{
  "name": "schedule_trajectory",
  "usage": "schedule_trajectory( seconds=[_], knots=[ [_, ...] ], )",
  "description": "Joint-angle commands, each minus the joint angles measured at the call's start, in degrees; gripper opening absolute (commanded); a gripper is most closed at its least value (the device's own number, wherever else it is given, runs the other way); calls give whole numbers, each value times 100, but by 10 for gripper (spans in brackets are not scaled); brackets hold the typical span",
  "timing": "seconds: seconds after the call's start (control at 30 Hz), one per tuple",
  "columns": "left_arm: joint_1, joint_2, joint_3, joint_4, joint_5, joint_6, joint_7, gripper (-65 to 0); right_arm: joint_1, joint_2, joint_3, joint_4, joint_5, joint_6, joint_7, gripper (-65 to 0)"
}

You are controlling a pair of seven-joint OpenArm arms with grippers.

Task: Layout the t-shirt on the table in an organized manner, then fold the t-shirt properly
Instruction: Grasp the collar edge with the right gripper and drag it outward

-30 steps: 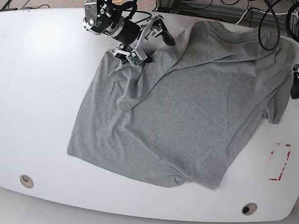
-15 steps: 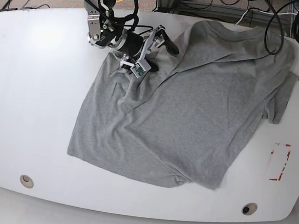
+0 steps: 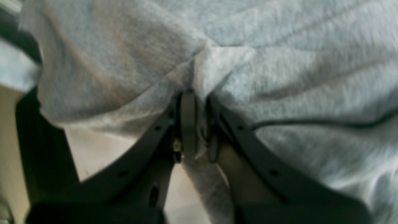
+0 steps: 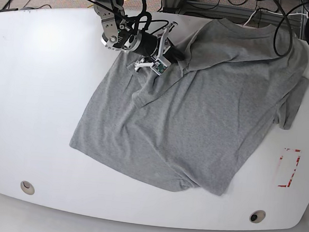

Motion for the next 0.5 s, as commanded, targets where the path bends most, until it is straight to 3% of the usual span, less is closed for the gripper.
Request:
schedule_trajectory(
  seconds=[0.0,0.47],
  knots=[
    [-36,-127,-33,74,-72,3,-132,-276,-21,149,10,48,-541,-23,-297,-642],
    [-36,-110,169,74,-72,3,-132,-276,392,1828,-7,128,-655,-23,-289,-639]
  ],
)
